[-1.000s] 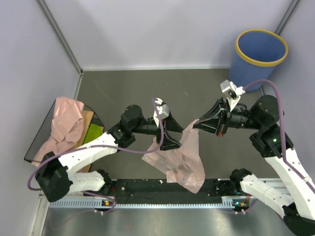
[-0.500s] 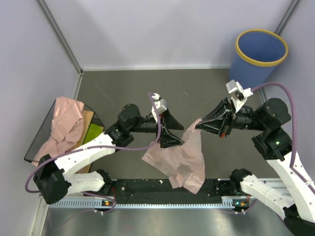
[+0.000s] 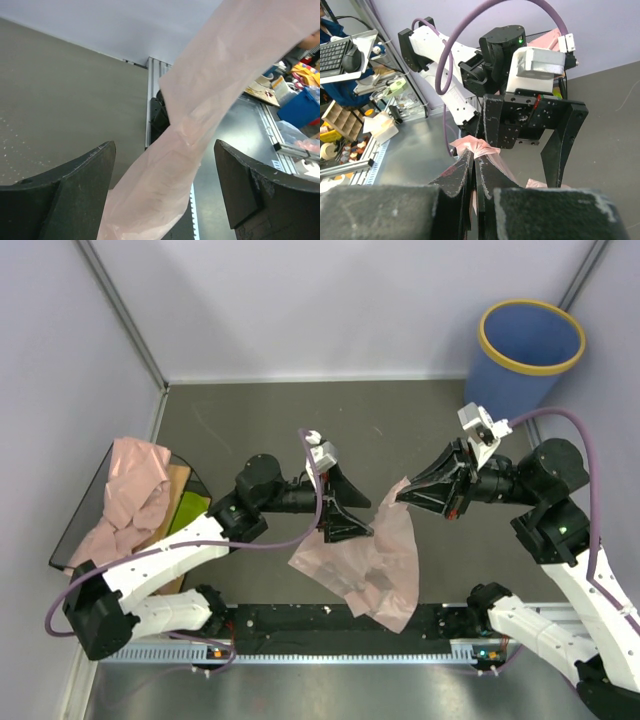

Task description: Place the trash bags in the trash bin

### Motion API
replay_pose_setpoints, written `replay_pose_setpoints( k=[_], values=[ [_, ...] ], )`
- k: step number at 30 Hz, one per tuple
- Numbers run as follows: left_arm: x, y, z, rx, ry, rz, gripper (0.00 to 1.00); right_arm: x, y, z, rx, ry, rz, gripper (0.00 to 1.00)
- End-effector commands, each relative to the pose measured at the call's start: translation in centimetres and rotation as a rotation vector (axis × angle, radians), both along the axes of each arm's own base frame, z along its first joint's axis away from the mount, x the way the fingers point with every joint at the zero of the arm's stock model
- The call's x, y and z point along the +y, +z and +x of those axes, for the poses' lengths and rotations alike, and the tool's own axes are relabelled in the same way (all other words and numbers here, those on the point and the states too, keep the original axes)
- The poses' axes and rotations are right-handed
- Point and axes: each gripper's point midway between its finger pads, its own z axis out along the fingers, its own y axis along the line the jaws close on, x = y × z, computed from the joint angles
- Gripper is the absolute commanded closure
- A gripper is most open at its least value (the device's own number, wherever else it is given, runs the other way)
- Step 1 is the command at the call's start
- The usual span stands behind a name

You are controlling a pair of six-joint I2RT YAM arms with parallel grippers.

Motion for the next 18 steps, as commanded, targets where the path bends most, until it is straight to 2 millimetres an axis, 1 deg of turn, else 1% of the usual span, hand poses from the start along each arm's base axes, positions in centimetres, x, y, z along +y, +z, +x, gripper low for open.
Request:
replay_pose_setpoints(
  k=[1, 2, 3, 5, 7, 8, 9, 11, 12, 15, 16, 18],
  values=[
    [-0.8, -0.4, 1.5, -0.047, 0.077, 0.036, 0.16, -0.2, 1.7, -0.8, -0.065, 0.012, 0.032, 1.0],
    [-1.1, -0.8, 1.8, -0.042, 0.084, 0.05, 0.18, -0.2, 1.8, -0.8, -0.066, 0.012, 0.032, 1.0],
    [-1.3, -0.7, 2.2, -0.048, 0.102, 0.055, 0.19, -0.2, 1.8, -0.8, -0.064, 0.011, 0.035, 1.0],
    [-1.6, -2.3, 2.3, -0.045, 0.101, 0.115, 0.21, -0.2, 2.1, -0.8, -0.07, 0.007, 0.039, 1.0],
    [-1.5, -3.2, 2.8, -0.064, 0.121, 0.146, 0.24, -0.3, 2.4, -0.9, -0.075, 0.004, 0.045, 1.0],
    [-1.2, -4.5, 2.8, -0.038, 0.131, 0.194, 0.25, -0.4, 2.5, -0.9, -0.074, -0.003, 0.047, 1.0],
    [-0.9, -5.3, 2.9, -0.038, 0.142, 0.216, 0.28, -0.5, 2.7, -1.0, -0.079, -0.004, 0.049, 1.0],
    [-0.2, -5.9, 3.1, -0.045, 0.161, 0.232, 0.3, -0.6, 2.8, -1.2, -0.082, -0.006, 0.051, 1.0],
    [0.1, -6.7, 2.9, -0.035, 0.158, 0.243, 0.31, -0.6, 2.8, -1.2, -0.083, -0.008, 0.053, 1.0],
    [0.7, -7.3, 3.1, -0.045, 0.175, 0.253, 0.41, -0.7, 2.9, -1.3, -0.08, -0.008, 0.051, 1.0],
    [0.8, -7.4, 3.3, -0.05, 0.183, 0.257, 0.52, -0.7, 2.8, -1.3, -0.081, -0.008, 0.05, 1.0],
    [0.8, -7.4, 3.5, -0.053, 0.17, 0.248, 0.63, -0.7, 2.7, -1.3, -0.084, -0.012, 0.048, 1.0]
  ],
)
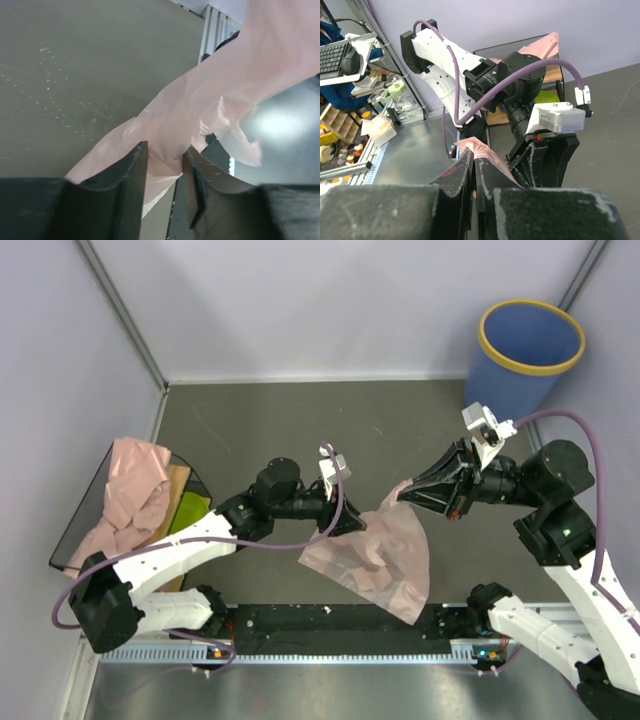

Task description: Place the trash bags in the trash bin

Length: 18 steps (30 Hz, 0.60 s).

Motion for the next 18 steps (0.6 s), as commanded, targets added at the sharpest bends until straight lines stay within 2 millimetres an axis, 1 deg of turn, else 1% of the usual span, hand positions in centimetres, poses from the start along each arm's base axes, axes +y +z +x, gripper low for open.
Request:
replay_pose_setpoints(
  k=[1, 2, 3, 5, 6, 7, 8, 9, 10, 11, 12, 13, 14, 15, 16, 17, 18],
  values=[
    [0.7, 0.6, 0.8, -0.057, 0.006, -0.022, 0.71, -0.5, 2.3, -1.1, -0.073, -0.003, 0.038, 1.0],
    [0.7, 0.6, 0.6, -0.054, -0.014, -0.026, 0.83, -0.5, 2.2, -1.1, -0.072, -0.003, 0.037, 1.0],
    [0.8, 0.9, 0.6, -0.057, -0.027, -0.035, 0.89, -0.6, 2.2, -1.0, -0.082, -0.01, 0.034, 1.0],
    [1.2, 1.3, 0.8, -0.047, -0.04, -0.059, 0.96, -0.7, 1.3, -0.5, -0.062, -0.044, 0.007, 1.0],
    [1.5, 1.4, 0.3, -0.033, -0.072, -0.071, 0.96, -1.0, 1.0, 0.1, -0.077, -0.075, -0.01, 1.0],
    [2.1, 2.1, 0.8, -0.044, -0.065, -0.1, 0.97, -1.3, 0.2, 0.8, -0.047, -0.109, -0.037, 1.0],
    [2.4, 2.3, 0.8, -0.042, -0.076, -0.111, 0.97, -1.6, -0.2, 1.3, -0.043, -0.14, -0.055, 1.0],
    [2.7, 2.7, 0.2, -0.047, -0.124, -0.127, 0.97, -2.3, -0.2, 2.4, -0.081, -0.203, -0.07, 1.0],
    [3.1, 3.1, 0.3, -0.068, -0.137, -0.139, 0.97, -2.8, -0.9, 3.3, -0.065, -0.256, -0.094, 1.0],
    [3.1, 3.6, -0.1, -0.08, -0.167, -0.15, 0.98, -3.1, -1.2, 3.9, -0.069, -0.289, -0.11, 1.0],
    [3.1, 4.7, -0.4, -0.108, -0.199, -0.163, 0.98, -3.3, -1.6, 4.9, -0.098, -0.326, -0.136, 1.0],
    [3.1, 4.8, -0.6, -0.089, -0.204, -0.15, 0.98, -4.0, -2.2, 6.3, -0.09, -0.408, -0.16, 1.0],
    [3.0, 5.9, -0.7, -0.097, -0.221, -0.162, 0.98, -4.3, -3.1, 7.1, -0.066, -0.454, -0.19, 1.0],
    [3.0, 6.2, -0.8, -0.096, -0.23, -0.159, 0.99, -4.8, -3.7, 8.2, -0.072, -0.499, -0.221, 1.0],
    [3.1, 6.3, -0.9, -0.08, -0.237, -0.151, 0.99, -5.9, -4.1, 9.8, -0.066, -0.607, -0.245, 1.0],
    [3.2, 6.6, -1.0, -0.071, -0.239, -0.148, 0.99, -6.6, -4.6, 10.6, -0.07, -0.661, -0.272, 1.0],
    [3.6, 6.5, -1.1, -0.064, -0.238, -0.14, 0.97, -7.8, -4.8, 11.7, -0.077, -0.744, -0.293, 1.0]
  ],
)
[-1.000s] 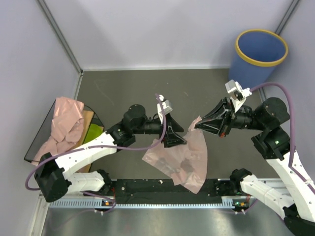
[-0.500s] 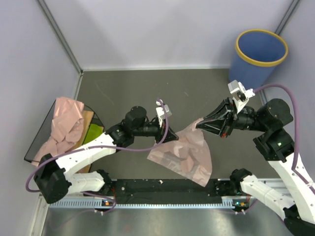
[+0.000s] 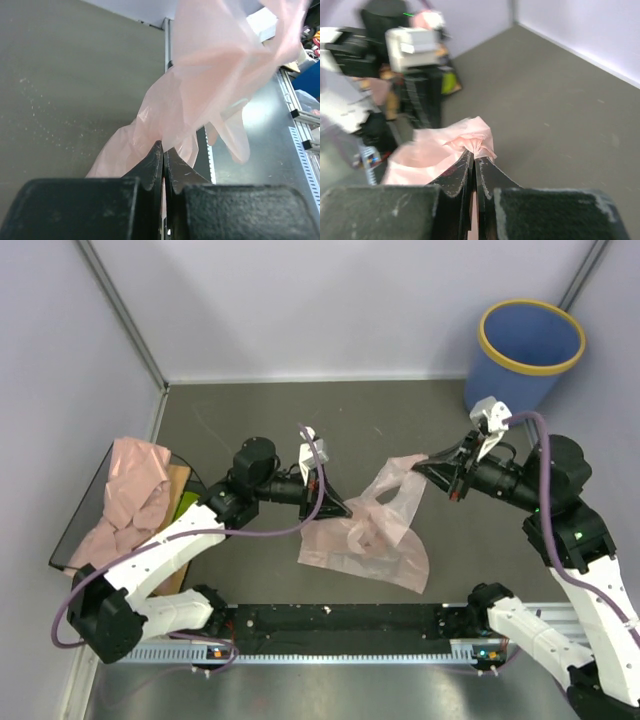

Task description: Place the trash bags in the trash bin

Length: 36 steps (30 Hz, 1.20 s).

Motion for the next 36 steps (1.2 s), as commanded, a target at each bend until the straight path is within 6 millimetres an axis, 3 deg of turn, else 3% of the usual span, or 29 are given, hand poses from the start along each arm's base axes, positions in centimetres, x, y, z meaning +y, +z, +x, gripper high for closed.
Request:
replay_pose_setpoints(
  k=[1, 7, 11, 15, 20, 23, 26, 28, 30, 31, 32, 34, 36],
  values=[
    [0.8, 3.5, -1.3, -0.068, -0.075, -0.048, 0.95, -5.2, -1.0, 5.5, -0.06, -0.384, -0.137, 1.0],
    [2.1, 2.4, -1.0, -0.077, -0.084, -0.014, 0.9, -9.4, -0.5, 8.3, -0.085, -0.585, -0.175, 1.0],
    [2.1, 1.8, -0.6, -0.074, -0.128, -0.004, 0.92, -10.0, 1.2, 9.3, -0.114, -0.596, -0.157, 1.0],
    [1.2, 0.6, 0.4, 0.063, -0.15, 0.024, 1.0, -5.8, 1.3, 7.3, -0.098, -0.323, -0.095, 1.0],
    [-0.5, 0.9, 3.3, 0.232, -0.176, 0.019, 1.0, -2.6, -3.2, 4.1, 0.095, -0.057, -0.041, 1.0],
    [-0.9, 1.7, 3.1, 0.262, -0.257, -0.017, 1.0, -1.6, -5.1, 2.2, 0.102, 0.073, -0.052, 1.0],
    [-0.9, 2.3, 2.4, 0.297, -0.309, -0.045, 1.0, -1.3, -6.1, 0.6, -0.007, 0.16, -0.101, 1.0],
    [-0.7, 2.2, 1.8, 0.33, -0.327, -0.054, 1.0, -0.9, -6.3, -0.1, -0.06, 0.2, -0.12, 1.0],
    [-0.7, 3.5, 1.4, 0.335, -0.341, -0.092, 1.0, -0.3, -6.5, -0.7, -0.088, 0.241, -0.13, 1.0],
    [-0.5, 3.3, 0.8, 0.444, -0.336, -0.072, 1.0, 0.3, -6.6, -1.3, -0.112, 0.281, -0.139, 1.0],
    [-0.7, 4.1, 0.5, 0.361, -0.365, -0.116, 1.0, 0.7, -6.7, -1.4, -0.126, 0.292, -0.145, 1.0],
    [-0.6, 4.7, -0.3, 0.475, -0.378, -0.11, 1.0, 1.4, -6.9, -1.8, -0.159, 0.33, -0.158, 0.94],
    [-0.6, 5.3, -0.6, 0.418, -0.406, -0.163, 1.0, 1.8, -6.8, -2.3, -0.182, 0.364, -0.157, 0.88]
  ],
)
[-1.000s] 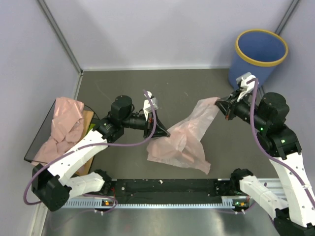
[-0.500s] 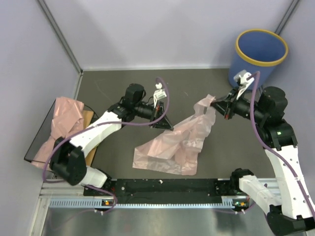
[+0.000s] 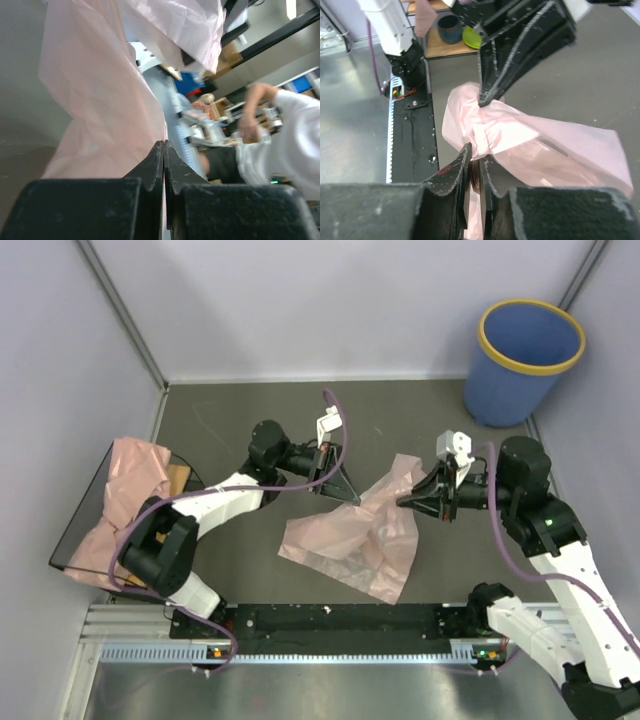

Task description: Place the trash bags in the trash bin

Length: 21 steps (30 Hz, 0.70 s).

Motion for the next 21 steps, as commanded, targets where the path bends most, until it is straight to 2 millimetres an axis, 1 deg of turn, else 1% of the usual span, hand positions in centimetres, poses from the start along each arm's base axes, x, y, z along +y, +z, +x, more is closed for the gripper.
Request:
replay_pose_setpoints(
  k=[1, 2, 3, 4, 5, 7, 10, 12, 13, 14, 15, 18, 20, 21],
  values=[
    [0.7, 3.8, -2.1, 0.025, -0.081, -0.11, 1.0, 1.3, 1.0, -1.3, -0.164, 0.132, 0.01, 0.85],
    [0.8, 4.1, -2.2, 0.001, -0.086, -0.125, 1.0, 1.5, 1.0, -1.5, -0.173, 0.149, 0.01, 0.81],
    [0.7, 4.1, -2.1, 0.014, -0.089, -0.11, 1.0, 1.6, 0.9, -1.7, -0.182, 0.158, 0.008, 0.73],
    [0.5, 4.3, -2.3, -0.022, -0.094, -0.121, 1.0, 1.6, 0.8, -1.7, -0.215, 0.161, 0.0, 0.69],
    [0.4, 4.5, -2.5, -0.017, -0.095, -0.121, 1.0, 1.6, 0.7, -1.8, -0.232, 0.161, -0.005, 0.67],
    [0.2, 4.7, -3.1, -0.01, -0.113, -0.124, 1.0, 1.7, 0.5, -1.6, -0.273, 0.159, -0.019, 0.66],
    [0.1, 5.1, -4.0, -0.013, -0.14, -0.129, 1.0, 1.8, 0.3, -1.9, -0.325, 0.172, -0.034, 0.62],
    [0.0, 5.1, -4.4, -0.011, -0.145, -0.131, 1.0, 2.0, 0.1, -2.2, -0.347, 0.184, -0.047, 0.62],
    [0.0, 5.2, -4.7, -0.014, -0.152, -0.134, 1.0, 1.9, -0.2, -2.0, -0.357, 0.171, -0.061, 0.61],
    [0.0, 5.3, -4.9, -0.015, -0.154, -0.136, 1.0, 1.9, -0.2, -2.1, -0.364, 0.172, -0.064, 0.55],
    [0.0, 5.2, -5.0, -0.01, -0.154, -0.134, 1.0, 2.0, -0.1, -2.1, -0.373, 0.174, -0.063, 0.52],
    [0.1, 5.1, -5.1, -0.007, -0.156, -0.13, 1.0, 2.0, 0.2, -2.9, -0.403, 0.209, -0.06, 0.5],
    [0.1, 5.2, -5.1, -0.009, -0.156, -0.133, 1.0, 2.0, -0.1, -3.7, -0.406, 0.243, -0.07, 0.48],
    [0.0, 5.4, -5.1, -0.009, -0.155, -0.136, 1.0, 2.0, -0.1, -4.2, -0.434, 0.27, -0.075, 0.48]
  ],
)
